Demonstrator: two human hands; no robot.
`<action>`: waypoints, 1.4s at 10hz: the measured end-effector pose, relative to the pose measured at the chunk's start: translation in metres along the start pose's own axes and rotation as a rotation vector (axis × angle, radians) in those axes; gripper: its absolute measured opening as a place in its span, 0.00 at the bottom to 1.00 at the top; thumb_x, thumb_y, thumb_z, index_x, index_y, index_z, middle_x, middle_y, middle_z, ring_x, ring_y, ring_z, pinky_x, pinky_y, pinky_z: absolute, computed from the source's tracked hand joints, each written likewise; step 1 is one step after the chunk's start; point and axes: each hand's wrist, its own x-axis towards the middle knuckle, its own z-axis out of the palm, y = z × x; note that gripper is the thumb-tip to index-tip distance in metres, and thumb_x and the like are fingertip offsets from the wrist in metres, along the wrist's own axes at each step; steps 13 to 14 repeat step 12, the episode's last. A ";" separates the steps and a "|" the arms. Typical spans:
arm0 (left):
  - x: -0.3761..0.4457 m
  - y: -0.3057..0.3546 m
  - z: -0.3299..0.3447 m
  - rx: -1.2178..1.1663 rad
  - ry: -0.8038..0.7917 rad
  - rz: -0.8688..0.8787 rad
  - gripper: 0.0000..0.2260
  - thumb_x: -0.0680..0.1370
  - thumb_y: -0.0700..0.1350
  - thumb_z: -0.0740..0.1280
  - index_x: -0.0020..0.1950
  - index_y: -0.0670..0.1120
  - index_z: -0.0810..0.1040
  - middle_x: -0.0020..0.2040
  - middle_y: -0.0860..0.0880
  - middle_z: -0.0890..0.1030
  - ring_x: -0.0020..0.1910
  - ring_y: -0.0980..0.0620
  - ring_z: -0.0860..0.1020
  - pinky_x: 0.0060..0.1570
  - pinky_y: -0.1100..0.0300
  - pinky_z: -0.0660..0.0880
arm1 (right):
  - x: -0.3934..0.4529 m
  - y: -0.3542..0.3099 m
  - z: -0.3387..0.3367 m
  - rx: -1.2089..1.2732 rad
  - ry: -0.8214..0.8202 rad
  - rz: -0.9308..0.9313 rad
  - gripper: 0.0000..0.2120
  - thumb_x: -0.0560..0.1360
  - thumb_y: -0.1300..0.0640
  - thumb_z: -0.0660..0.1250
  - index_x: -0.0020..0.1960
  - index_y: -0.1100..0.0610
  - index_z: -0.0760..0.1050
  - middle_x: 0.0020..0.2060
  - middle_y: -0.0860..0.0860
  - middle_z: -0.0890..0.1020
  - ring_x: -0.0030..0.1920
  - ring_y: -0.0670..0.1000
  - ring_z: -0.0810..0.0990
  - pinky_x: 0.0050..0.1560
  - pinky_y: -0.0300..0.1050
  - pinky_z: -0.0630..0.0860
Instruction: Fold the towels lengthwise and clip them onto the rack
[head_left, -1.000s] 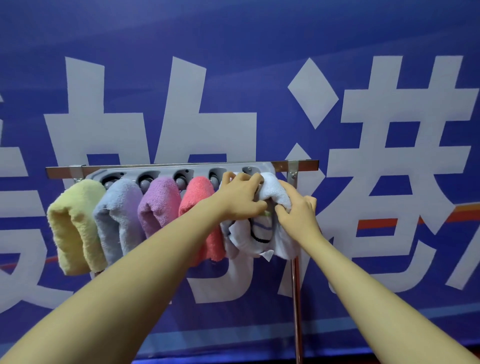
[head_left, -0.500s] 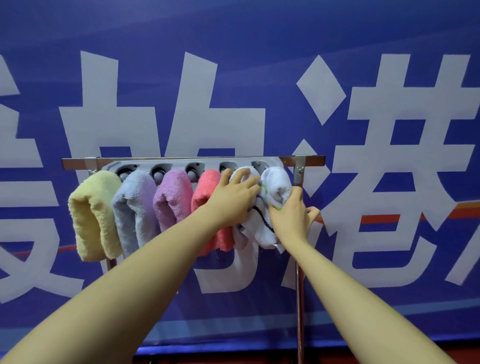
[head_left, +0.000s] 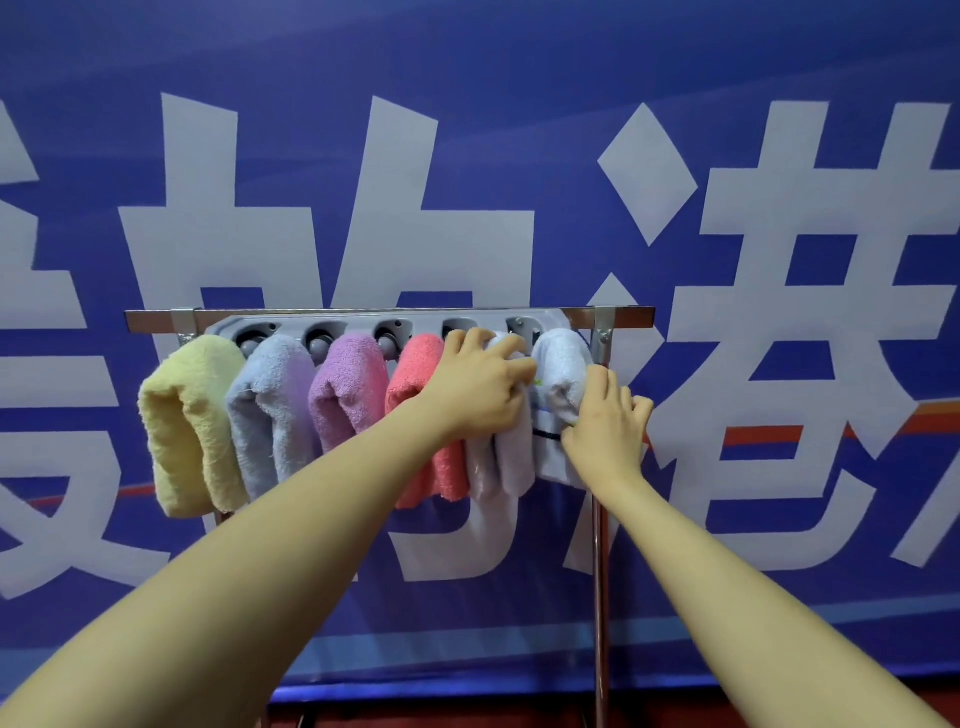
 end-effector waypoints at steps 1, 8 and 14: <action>0.005 0.005 -0.005 -0.114 -0.040 -0.068 0.21 0.69 0.49 0.48 0.55 0.49 0.74 0.66 0.54 0.69 0.63 0.41 0.66 0.55 0.52 0.60 | -0.006 -0.007 -0.002 0.327 -0.096 0.073 0.21 0.71 0.55 0.69 0.59 0.58 0.65 0.52 0.53 0.75 0.51 0.56 0.74 0.56 0.49 0.63; 0.012 -0.009 -0.017 -0.322 -0.147 -0.240 0.20 0.79 0.45 0.54 0.71 0.48 0.65 0.70 0.44 0.67 0.66 0.42 0.67 0.64 0.50 0.65 | 0.028 -0.015 -0.012 0.631 -0.157 -0.044 0.23 0.77 0.52 0.63 0.71 0.47 0.64 0.74 0.45 0.57 0.71 0.51 0.63 0.61 0.47 0.70; -0.027 0.002 -0.007 -0.289 0.100 -0.202 0.21 0.72 0.45 0.59 0.64 0.41 0.68 0.58 0.41 0.74 0.53 0.41 0.73 0.51 0.47 0.71 | -0.025 -0.012 -0.013 0.565 -0.122 0.172 0.38 0.71 0.46 0.69 0.73 0.51 0.52 0.70 0.52 0.64 0.67 0.55 0.69 0.59 0.56 0.74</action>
